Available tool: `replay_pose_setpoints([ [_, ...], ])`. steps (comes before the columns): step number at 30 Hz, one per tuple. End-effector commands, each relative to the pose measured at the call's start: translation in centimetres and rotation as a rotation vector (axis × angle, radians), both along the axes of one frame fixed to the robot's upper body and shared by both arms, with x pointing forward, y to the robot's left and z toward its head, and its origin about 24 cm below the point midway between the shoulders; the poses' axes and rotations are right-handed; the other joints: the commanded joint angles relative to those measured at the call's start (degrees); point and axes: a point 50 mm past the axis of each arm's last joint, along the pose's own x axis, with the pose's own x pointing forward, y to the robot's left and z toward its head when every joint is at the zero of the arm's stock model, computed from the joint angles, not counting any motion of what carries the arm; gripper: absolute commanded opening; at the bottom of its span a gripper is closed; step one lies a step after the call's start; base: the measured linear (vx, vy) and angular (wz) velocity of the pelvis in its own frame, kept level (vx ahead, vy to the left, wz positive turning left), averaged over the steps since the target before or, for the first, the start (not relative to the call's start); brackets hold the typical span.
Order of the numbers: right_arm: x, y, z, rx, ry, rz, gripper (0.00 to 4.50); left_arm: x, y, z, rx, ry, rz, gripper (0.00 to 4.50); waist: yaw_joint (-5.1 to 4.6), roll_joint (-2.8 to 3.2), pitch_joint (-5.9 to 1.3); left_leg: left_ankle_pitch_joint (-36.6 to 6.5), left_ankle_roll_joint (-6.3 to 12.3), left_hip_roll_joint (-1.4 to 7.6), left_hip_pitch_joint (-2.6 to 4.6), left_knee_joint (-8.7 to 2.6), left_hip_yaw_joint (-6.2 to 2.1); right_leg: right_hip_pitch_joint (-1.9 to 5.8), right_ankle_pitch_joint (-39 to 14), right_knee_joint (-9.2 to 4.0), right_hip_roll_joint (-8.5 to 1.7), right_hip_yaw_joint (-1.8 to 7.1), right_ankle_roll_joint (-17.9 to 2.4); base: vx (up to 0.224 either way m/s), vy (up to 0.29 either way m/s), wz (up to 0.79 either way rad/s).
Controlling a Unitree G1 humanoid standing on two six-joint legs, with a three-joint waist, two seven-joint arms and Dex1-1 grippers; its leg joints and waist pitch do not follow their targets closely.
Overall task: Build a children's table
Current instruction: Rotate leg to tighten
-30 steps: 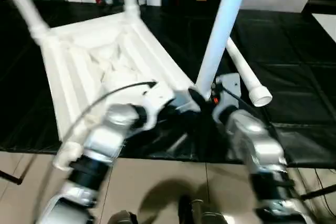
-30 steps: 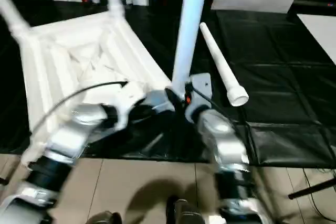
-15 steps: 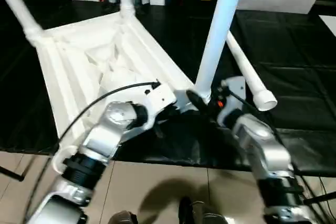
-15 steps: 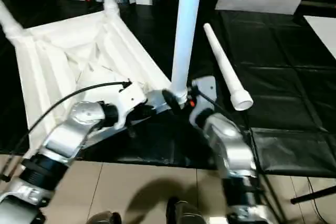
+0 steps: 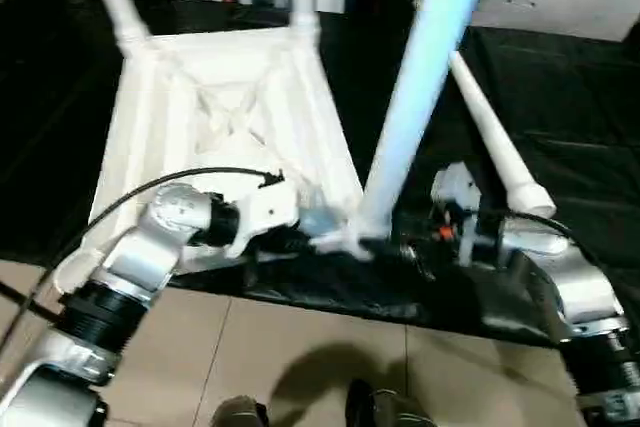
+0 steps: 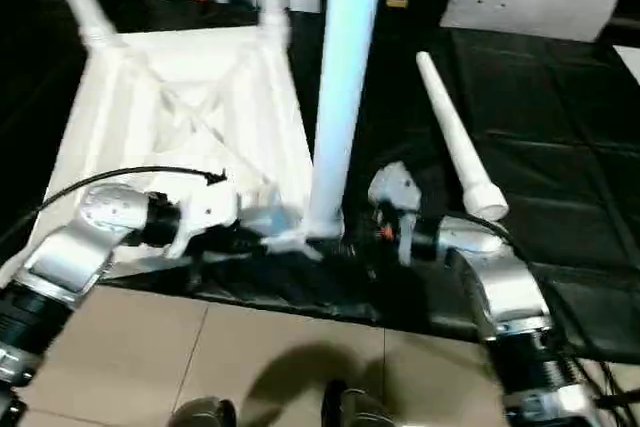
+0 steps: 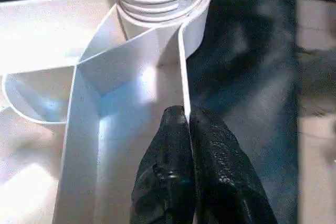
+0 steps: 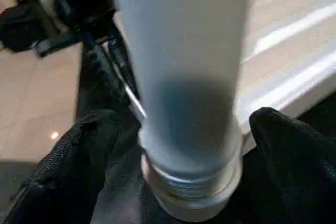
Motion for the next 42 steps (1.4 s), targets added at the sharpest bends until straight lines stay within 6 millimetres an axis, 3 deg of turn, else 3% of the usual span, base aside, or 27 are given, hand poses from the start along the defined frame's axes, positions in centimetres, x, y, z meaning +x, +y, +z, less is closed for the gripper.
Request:
replay_pose_setpoints([
  [1, 0.35, 0.42, 0.65, -0.023, -0.039, 0.062, 4.44, -0.75, -1.06, -0.40, 0.053, 0.039, -0.146, 0.00, -0.13, 0.50, -5.77, -2.8, 7.41, 2.36, 0.14, -3.55, -0.01, 4.47, -19.9, -2.96, -5.16, 4.03, -7.6, 0.000, 0.000, 0.00],
  [5, 0.57, 0.59, 0.67, -0.040, -0.043, 0.097, 4.18, -0.69, -1.06, -0.32, 0.065, 0.037, -0.172, 0.00, 0.15, 0.40, -5.70, -3.6, 6.38, 2.34, 0.31, -3.63, 0.11, 4.41, -21.6, -3.13, -5.13, 4.05, -7.1, 0.000, 0.000, 0.00],
  [10, 0.49, 0.73, 0.65, -0.047, -0.026, 0.150, 3.72, -0.42, -0.97, -0.16, 0.070, 0.034, -0.185, 0.00, 0.19, 0.31, -5.83, -3.0, 6.65, 2.43, -0.02, -3.60, 0.00, 4.65, -20.1, -2.85, -5.12, 3.98, -7.2, 0.000, 0.000, 0.00],
  [19, 0.07, 0.47, 0.36, -0.074, 0.010, 0.214, 2.88, -0.31, -0.54, -0.24, 0.077, 0.042, -0.188, 0.00, 0.24, 0.22, -5.86, -2.9, 6.60, 2.27, -0.09, -3.52, 0.06, 4.72, -21.7, -3.12, -5.07, 3.84, -6.2, 0.000, 0.000, 0.00],
  [22, 0.05, 0.36, 0.34, -0.074, 0.009, 0.195, 2.88, -0.24, -0.49, -0.24, 0.079, 0.043, -0.188, 0.00, 0.24, 0.22, -5.89, -2.6, 6.74, 2.31, -0.13, -3.50, 0.06, 4.70, -21.1, -3.03, -5.05, 3.85, -6.3, 0.000, 0.000, 0.00],
  [24, 0.08, 0.32, 0.27, -0.055, 0.032, 0.181, 3.28, -0.20, -0.50, -0.24, 0.079, 0.043, -0.187, 0.00, 0.24, 0.20, -5.86, -2.6, 6.76, 2.29, -0.11, -3.53, 0.04, 4.70, -21.3, -3.07, -4.97, 3.80, -6.3, 0.000, 0.000, 0.00],
  [29, -0.36, 0.46, -0.03, -0.080, 0.014, 0.193, 3.71, -0.11, -0.46, -0.21, 0.079, 0.040, -0.185, 0.00, 0.22, 0.19, -5.79, -3.3, 6.27, 2.11, -0.15, -3.52, 0.10, 4.72, -22.9, -3.34, -4.93, 3.68, -5.3, 0.000, 0.000, 0.00],
  [38, -0.34, 0.65, 0.05, -0.074, 0.012, 0.191, 3.71, 0.05, -0.43, -0.19, 0.081, 0.035, -0.183, 0.00, 0.23, 0.27, -5.79, -3.8, 6.09, 2.06, -0.06, -3.53, 0.09, 4.72, -23.9, -3.57, -4.91, 3.59, -4.8, 0.000, 0.000, 0.00],
  [42, -0.28, 0.66, -0.07, -0.070, 0.017, 0.180, 3.43, 0.12, -0.36, -0.18, 0.083, 0.033, -0.181, 0.00, 0.22, 0.25, -5.79, -3.8, 6.13, 2.08, -0.07, -3.53, 0.07, 4.70, -23.8, -3.55, -4.90, 3.56, -4.7, 0.000, 0.000, 0.00],
])
